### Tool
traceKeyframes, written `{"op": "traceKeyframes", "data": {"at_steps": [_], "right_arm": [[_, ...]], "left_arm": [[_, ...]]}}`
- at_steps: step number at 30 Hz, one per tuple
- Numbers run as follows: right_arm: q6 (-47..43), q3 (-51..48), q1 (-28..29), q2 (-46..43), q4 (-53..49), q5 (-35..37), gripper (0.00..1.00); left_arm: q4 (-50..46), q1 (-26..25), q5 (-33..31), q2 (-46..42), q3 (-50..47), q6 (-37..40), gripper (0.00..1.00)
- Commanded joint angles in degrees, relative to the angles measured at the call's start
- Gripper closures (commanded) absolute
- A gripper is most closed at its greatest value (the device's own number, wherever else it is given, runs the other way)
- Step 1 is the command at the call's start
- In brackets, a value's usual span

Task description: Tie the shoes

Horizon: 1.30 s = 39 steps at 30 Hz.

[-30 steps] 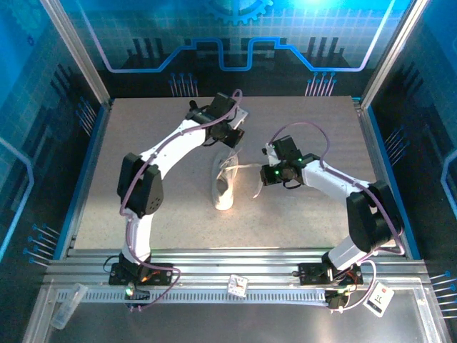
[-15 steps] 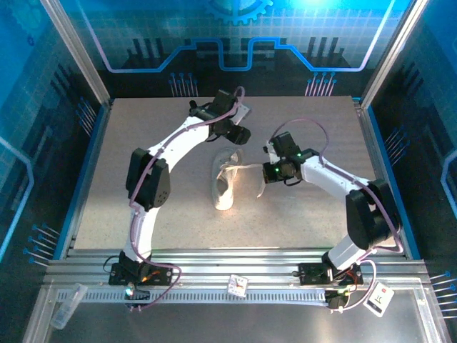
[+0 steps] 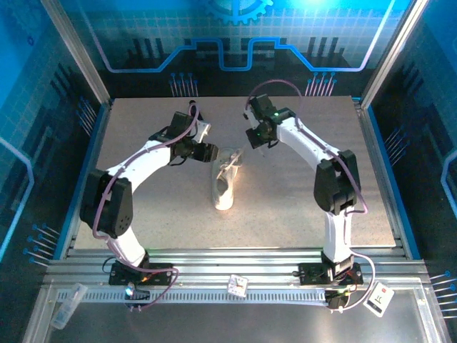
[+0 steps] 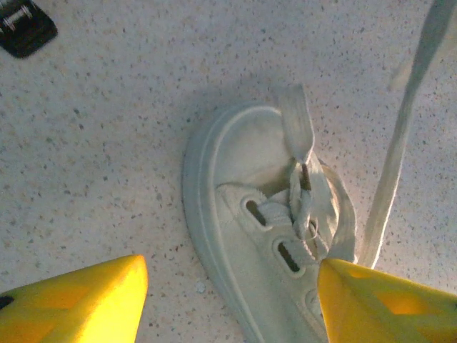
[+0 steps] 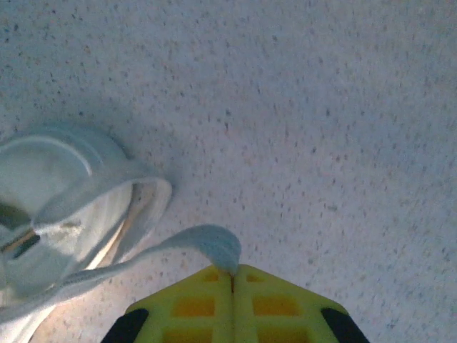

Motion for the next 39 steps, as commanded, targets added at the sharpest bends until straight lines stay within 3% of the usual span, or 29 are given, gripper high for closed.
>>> {"op": "traceKeyframes", "data": {"at_steps": [1, 6, 11, 21, 23, 24, 26, 27, 32, 39], "right_arm": [[-2.4, -1.4, 2.4, 0.6, -5.7, 3.9, 1.00], [4.4, -18.0, 2.9, -8.1, 4.1, -0.5, 1.00], [9.1, -30.0, 4.3, -15.2, 10.6, -2.9, 1.00], [11.8, -33.1, 5.8, -15.4, 12.1, -6.0, 1.00], [11.7, -32.6, 6.1, -14.8, 12.2, -6.2, 1.00], [11.7, -32.5, 6.3, -14.6, 12.2, -6.2, 1.00], [11.6, -32.5, 6.3, -14.4, 12.4, -6.3, 1.00], [11.6, -32.5, 6.3, -14.4, 12.3, -6.3, 1.00], [10.3, -31.5, 6.0, -14.7, 10.8, -4.8, 1.00], [9.6, -30.0, 5.2, -13.6, 9.7, -4.9, 1.00]], "left_arm": [[1.3, 1.1, 4.1, 1.5, 2.4, 0.1, 0.36], [-5.2, -1.2, 4.6, 10.1, 13.0, 5.3, 0.39], [-12.6, -6.0, 0.2, 18.4, 23.8, 11.7, 0.39], [-17.6, -10.4, -10.3, 29.2, 34.1, 17.6, 0.39], [-18.2, -10.8, -13.1, 30.4, 35.1, 18.5, 0.46], [-18.2, -10.8, -14.0, 30.5, 35.1, 18.4, 0.56], [-17.6, -10.8, -15.3, 28.9, 34.5, 18.1, 0.90], [-16.6, -10.8, -15.1, 27.4, 33.5, 18.0, 1.00], [-5.8, -8.5, -12.0, 15.8, 23.3, 15.7, 1.00], [-3.0, -0.3, -5.2, 10.5, 19.0, 10.2, 1.00]]}}
